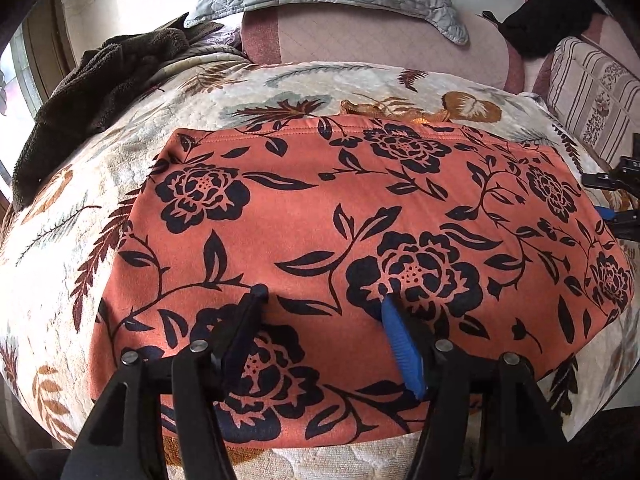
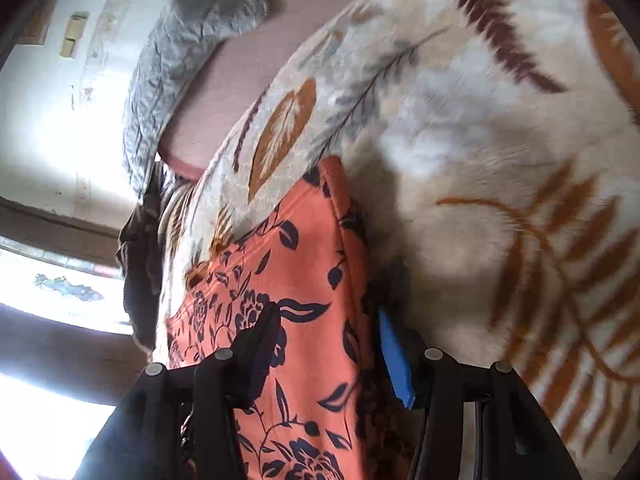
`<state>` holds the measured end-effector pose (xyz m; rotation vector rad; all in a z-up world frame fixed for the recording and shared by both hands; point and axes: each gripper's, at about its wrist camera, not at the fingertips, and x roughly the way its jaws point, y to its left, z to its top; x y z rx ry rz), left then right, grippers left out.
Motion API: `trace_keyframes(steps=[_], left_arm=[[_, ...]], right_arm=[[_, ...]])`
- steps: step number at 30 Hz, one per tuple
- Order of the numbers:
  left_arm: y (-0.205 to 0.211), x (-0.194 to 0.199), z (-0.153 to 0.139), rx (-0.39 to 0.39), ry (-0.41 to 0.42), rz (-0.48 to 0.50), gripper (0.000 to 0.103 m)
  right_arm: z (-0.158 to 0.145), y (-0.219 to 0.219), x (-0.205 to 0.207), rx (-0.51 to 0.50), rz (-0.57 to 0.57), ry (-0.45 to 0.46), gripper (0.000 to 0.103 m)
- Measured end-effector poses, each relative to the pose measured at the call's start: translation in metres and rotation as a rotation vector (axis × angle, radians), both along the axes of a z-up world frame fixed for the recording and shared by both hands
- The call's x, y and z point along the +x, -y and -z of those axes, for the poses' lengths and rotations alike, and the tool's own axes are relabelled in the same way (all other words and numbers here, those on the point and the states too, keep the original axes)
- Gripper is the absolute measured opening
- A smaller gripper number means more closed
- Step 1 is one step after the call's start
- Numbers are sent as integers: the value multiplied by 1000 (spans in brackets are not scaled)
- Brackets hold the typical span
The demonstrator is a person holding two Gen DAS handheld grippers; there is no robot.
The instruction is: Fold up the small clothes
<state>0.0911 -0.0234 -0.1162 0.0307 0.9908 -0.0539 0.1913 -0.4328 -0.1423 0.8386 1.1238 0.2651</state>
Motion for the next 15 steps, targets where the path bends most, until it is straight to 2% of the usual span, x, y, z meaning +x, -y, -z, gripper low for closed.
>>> trace_keyframes(steps=[2,3,4,6,7,8,10,11,14,15], left_arm=[[0,1,0,-4,-3,0,64],[0,0,0,-6,-2,1,64],[0,0,0,-7,1,3,64],[0,-1,2,-8,7,10,65],[0,-1,2,-8,10,10,65],[1,-1,2,-6,11,10,65],[1,-1,2,-1,8,11,65],[0,-1,1,-6,5,12,65],[-5,0,-4,-32,-13,15,65],[-11,-2,-10,-50,-10,0,65]], right_arm=[[7,-15,16,-45,-55,-29,50],[3,-23,20,-95,-81,-18,25],[-3,-30,20,-153,-88,-11,19],[-14,-41,18,-299,-82,12,16],[-15,-44,18,-384,-70,6,16],[-11,-41,19,-415,-38,-16,16],[-13,-34,18,-399,22,-21,23],[-21,-36,13,-411,36,-1,23],[-52,-42,-10,-539,88,48,27],[-62,-45,-23,-533,110,70,28]])
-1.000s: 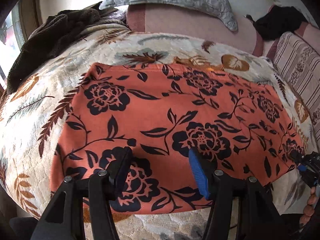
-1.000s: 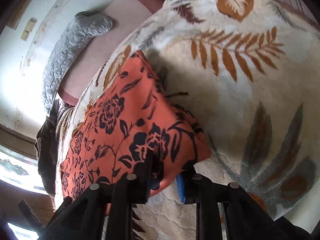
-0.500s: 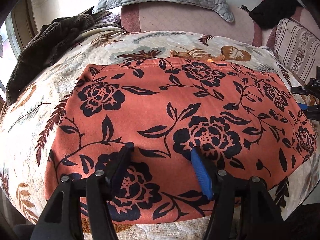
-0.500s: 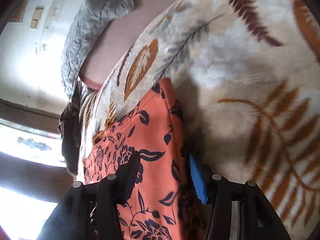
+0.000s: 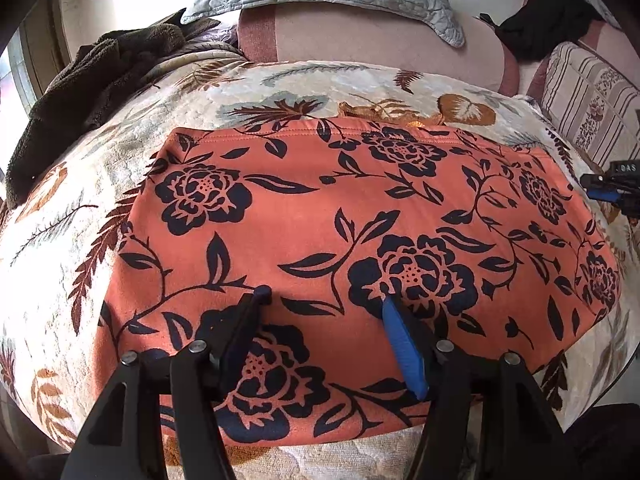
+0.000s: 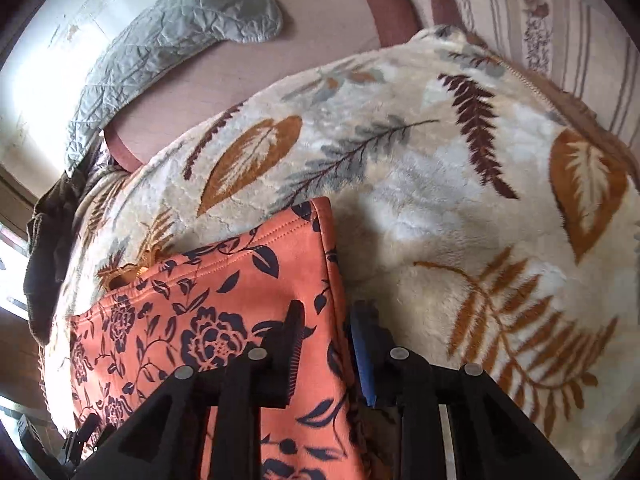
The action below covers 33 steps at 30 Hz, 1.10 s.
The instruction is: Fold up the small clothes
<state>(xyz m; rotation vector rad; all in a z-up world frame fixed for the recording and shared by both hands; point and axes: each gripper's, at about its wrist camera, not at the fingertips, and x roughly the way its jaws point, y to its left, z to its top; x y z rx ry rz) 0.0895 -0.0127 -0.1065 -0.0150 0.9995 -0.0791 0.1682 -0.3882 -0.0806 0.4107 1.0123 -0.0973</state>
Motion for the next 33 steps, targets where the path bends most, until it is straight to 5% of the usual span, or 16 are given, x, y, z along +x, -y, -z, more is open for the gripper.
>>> trace_keyframes(steps=[3,4,6,10,12,25,28,33], left_arm=[[-27,-17,-24,-49,60,-68,65],[-38,-25,-29,-53,82,-89,65],[-62,-37,-31,-52,94,-143,65],[-111,-32,17,-27,-109,-249,66],[-127,-41,14,-103,-87,-274,66],[-115,-42,-45,-51,47,-237,65],[-95,-19,-46,-55,47,-182,65],[-67,1,-27,-60,10,-150,65]], right_arm=[[-17,-21,-42,137,-45,65,34],[-15,-34,-56,200,-70,74,55],[-4,-57,-86,292,-114,93,75],[35,-75,-106,314,-71,43,75],[55,-67,-106,367,1,1,73],[24,-43,-99,430,-61,54,75],[12,-34,-65,433,-124,68,75],[42,-5,20,495,-110,-36,75]])
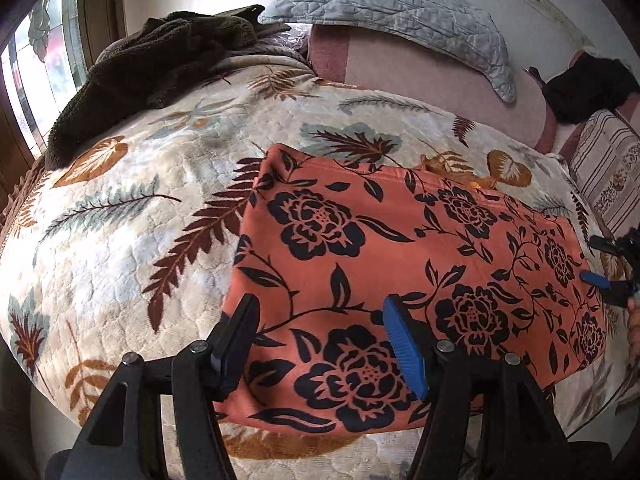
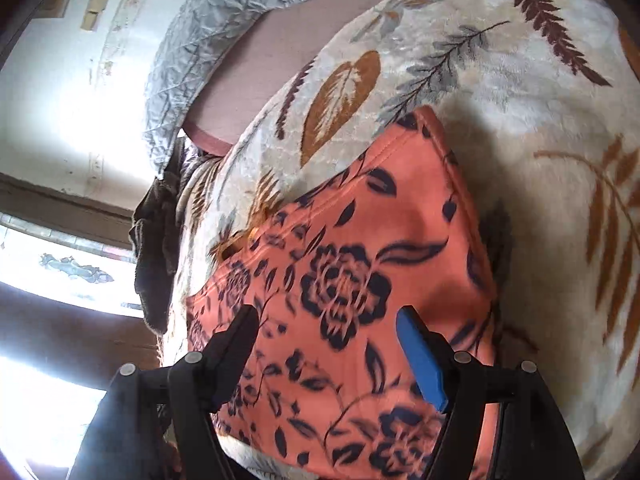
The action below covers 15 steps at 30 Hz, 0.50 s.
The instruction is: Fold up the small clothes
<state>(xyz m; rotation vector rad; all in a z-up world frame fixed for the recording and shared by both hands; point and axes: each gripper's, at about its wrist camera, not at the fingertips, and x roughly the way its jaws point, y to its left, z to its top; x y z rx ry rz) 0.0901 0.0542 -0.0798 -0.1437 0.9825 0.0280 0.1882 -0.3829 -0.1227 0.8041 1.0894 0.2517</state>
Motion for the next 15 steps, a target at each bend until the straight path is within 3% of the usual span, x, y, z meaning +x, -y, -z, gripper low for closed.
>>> trace_keyframes(steps=[3,5,7,11,15], left_arm=[[10,4,17,9,-32,21,65],[12,6,27,16,-55,19,65],[13,5,32,34,-50,24,65],[14,3,27,40,-36,33,65],[16,-6,17,10,-15,30,65]], right_arm=[[18,27,43,14,69,-35,74],[23,48,56,39,149,-28,74],[16,62,54,-11,228,-13,75],[-16,57,6,4,245,84,75],[-47,20,-90,7,216,176,75]])
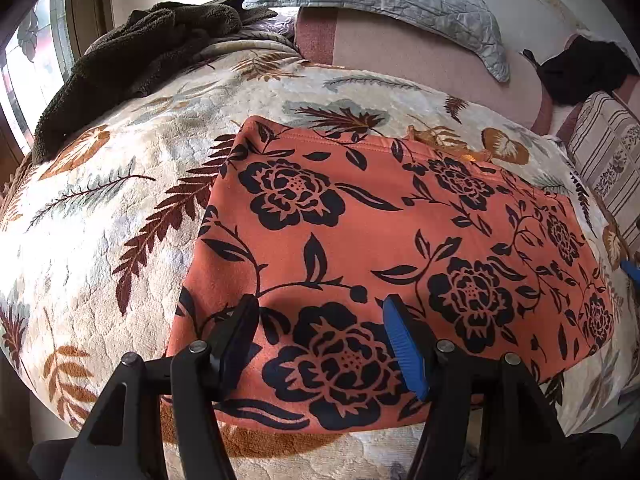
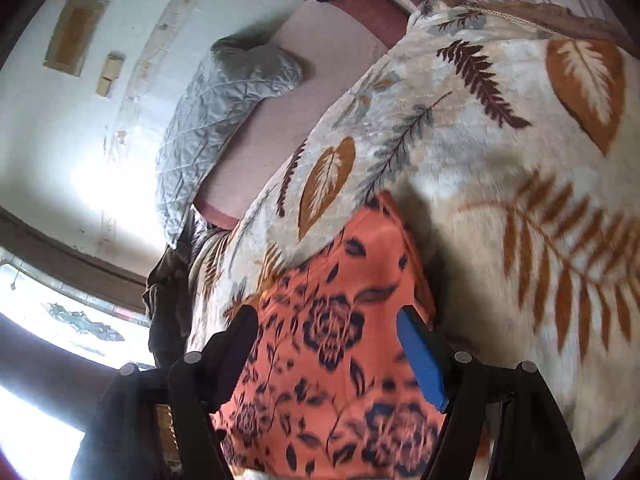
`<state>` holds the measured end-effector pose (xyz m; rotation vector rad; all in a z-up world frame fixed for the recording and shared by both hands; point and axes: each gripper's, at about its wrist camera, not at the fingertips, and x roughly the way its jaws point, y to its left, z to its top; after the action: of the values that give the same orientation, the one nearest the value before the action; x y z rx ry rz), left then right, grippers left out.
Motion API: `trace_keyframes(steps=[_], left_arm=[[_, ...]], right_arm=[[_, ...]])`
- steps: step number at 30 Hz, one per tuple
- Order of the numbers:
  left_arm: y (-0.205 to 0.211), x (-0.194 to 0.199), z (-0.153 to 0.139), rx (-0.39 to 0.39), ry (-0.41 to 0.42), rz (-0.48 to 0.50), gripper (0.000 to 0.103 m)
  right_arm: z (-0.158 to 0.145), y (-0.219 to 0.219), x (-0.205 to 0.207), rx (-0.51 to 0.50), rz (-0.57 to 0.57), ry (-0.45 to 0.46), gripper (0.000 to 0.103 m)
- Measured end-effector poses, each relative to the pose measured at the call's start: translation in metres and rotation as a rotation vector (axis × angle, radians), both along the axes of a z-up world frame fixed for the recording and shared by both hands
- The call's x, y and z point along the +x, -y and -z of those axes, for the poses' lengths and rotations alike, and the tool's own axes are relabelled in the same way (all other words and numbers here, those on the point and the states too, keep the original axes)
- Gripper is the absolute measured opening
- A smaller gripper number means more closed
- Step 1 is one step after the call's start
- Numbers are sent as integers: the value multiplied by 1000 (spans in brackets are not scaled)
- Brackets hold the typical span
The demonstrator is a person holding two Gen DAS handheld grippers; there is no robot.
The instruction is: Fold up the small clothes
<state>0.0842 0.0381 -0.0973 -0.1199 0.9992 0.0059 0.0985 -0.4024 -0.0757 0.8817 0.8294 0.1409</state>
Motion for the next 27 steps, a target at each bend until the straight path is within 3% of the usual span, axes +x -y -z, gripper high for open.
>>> trace_keyframes(steps=[3,7,18,27], left_arm=[[9,-9,-6,7,-8,12,65],[18,-25,-19,30,0,22,65],[19,-55,-50,19,45,13,66],[28,-43,-48,33,43,26,66]], right_arm=[[19,-31,-67,71,-8,-22,75],[70,-47,-102,168,34,-120,76],[82,-44,-79,159,101,-146,76],[82,-34,-68,128,130,-131,75]])
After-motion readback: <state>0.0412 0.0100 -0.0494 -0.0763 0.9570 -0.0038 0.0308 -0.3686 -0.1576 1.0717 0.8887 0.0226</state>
